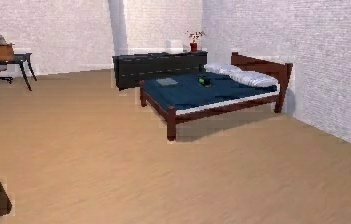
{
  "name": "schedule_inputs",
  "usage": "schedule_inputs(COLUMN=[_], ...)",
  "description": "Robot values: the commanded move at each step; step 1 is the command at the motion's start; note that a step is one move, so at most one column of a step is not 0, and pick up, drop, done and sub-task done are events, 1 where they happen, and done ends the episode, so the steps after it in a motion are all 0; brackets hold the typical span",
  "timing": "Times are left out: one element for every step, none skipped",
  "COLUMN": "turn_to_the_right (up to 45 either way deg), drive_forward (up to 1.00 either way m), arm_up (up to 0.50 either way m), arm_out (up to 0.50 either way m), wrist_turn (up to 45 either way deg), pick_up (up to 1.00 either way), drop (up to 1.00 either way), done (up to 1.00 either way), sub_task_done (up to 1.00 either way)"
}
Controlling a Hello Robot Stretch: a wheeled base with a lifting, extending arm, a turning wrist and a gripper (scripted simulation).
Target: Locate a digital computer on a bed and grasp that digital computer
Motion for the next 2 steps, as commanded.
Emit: schedule_inputs(turn_to_the_right=[0.0, -3.0], drive_forward=[1.00, 0.00], arm_up=[0.00, 0.00], arm_out=[0.00, 0.00], wrist_turn=[0.0, 0.0], pick_up=[0.00, 0.00], drop=[0.00, 0.00], done=[0.00, 0.00], sub_task_done=[0.00, 0.00])
